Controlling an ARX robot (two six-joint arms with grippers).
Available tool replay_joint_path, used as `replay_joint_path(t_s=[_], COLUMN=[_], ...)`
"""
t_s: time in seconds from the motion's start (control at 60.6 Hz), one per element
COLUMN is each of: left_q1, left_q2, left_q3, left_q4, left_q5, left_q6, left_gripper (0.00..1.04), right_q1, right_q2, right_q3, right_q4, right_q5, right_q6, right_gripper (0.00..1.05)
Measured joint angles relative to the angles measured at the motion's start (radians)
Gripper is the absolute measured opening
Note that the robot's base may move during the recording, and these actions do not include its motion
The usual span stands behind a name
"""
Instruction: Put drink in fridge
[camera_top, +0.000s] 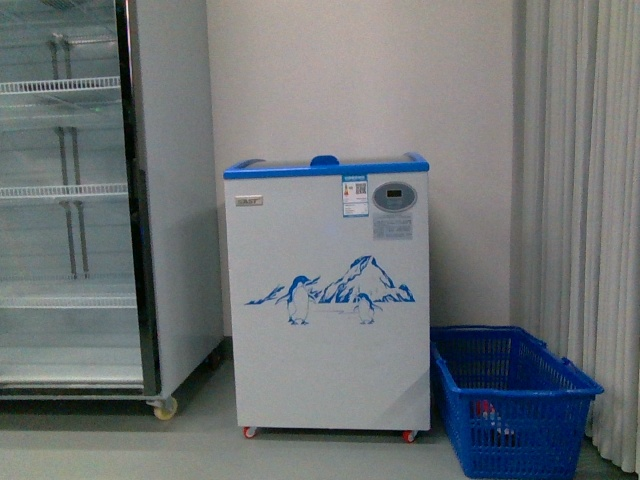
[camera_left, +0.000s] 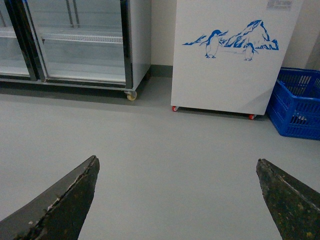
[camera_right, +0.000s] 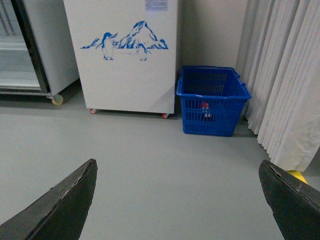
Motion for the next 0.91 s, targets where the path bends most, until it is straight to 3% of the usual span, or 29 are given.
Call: replay_joint_path(t_s=[0.907], left_q1=[0.0], left_q2=[0.0], left_q3=[0.0], left_q4=[0.0], left_q5=[0.0], left_q6=[0.0], left_gripper=[0.97], right_q1=[0.0], right_q2=[0.0], right_q3=[0.0], right_q4=[0.0], right_q5=[0.0], right_q6=[0.0], right_gripper=[0.97])
